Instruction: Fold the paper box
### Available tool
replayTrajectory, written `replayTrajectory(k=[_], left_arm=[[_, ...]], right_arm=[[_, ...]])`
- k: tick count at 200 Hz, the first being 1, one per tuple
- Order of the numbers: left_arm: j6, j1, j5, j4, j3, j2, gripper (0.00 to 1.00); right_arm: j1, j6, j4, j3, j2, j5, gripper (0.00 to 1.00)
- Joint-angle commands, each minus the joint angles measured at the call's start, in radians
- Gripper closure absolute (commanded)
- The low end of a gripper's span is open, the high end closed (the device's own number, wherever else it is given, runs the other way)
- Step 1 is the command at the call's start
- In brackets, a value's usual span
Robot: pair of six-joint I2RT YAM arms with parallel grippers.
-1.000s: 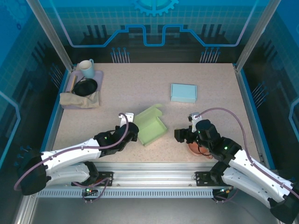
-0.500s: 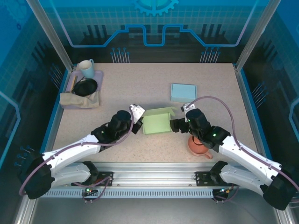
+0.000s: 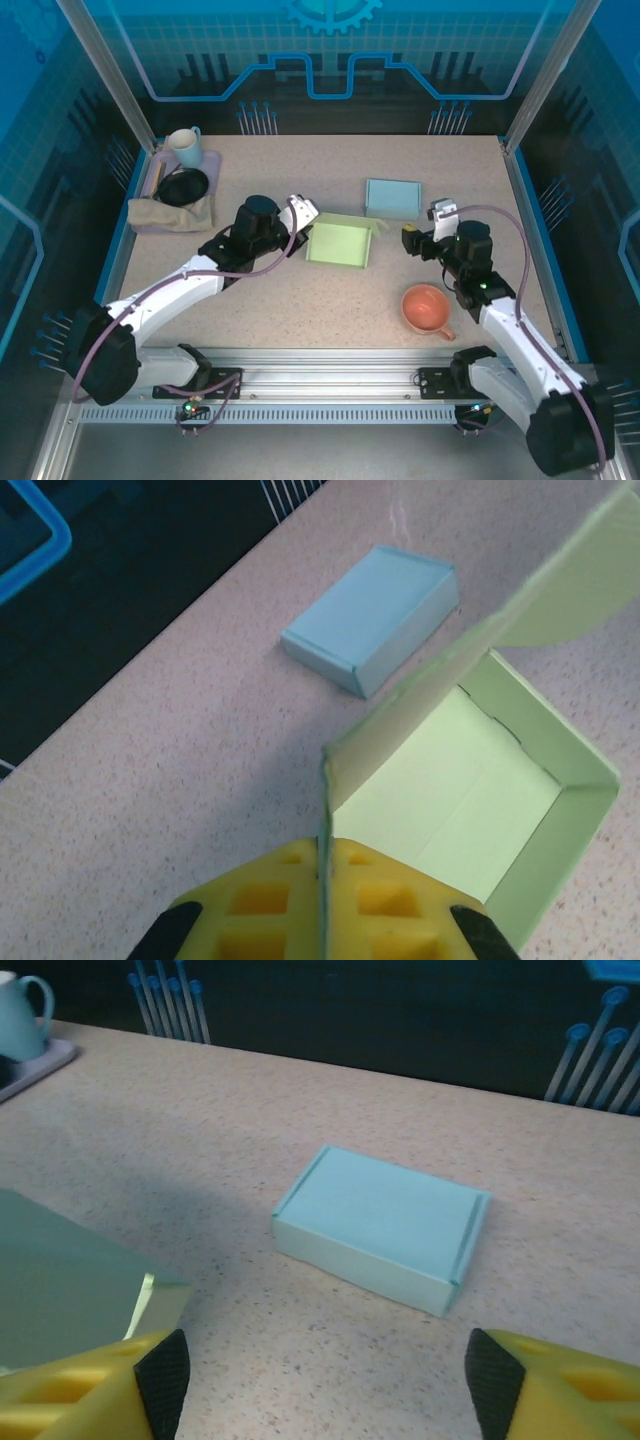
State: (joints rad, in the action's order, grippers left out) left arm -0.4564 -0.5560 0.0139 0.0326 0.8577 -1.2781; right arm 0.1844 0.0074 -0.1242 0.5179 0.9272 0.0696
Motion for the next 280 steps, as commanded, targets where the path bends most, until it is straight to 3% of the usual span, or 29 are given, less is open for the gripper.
replayTrajectory(k=[1,34,89,222,280], left_arm=[[-0.034,0.013,0.06,-0.059,0.016,0.014,1.0],[-0.055,0.021,0.072,-0.094,0.007,0.026,1.0],[-0.064,0.036,0.099,-0.101,-0.002,0.034,1.0],[-0.048,0.038,0.162,-0.111,-0.006,0.063,1.0],[-0.04,0.036,0.198,-0.117,-0.006,0.078,1.0]], right_arm=[[-0.016,-0.16,-0.14,0.035,0.108,0.244,0.29],[0.028,-0.367,-0.248,0.019,0.235,0.35,0.33],[-0.014,-0.475,-0.305,0.005,0.327,0.572,0.38],[0.102,-0.569,-0.23,0.023,0.25,0.571,0.46],[0.134,-0.596,-0.203,0.028,0.242,0.586,0.57]])
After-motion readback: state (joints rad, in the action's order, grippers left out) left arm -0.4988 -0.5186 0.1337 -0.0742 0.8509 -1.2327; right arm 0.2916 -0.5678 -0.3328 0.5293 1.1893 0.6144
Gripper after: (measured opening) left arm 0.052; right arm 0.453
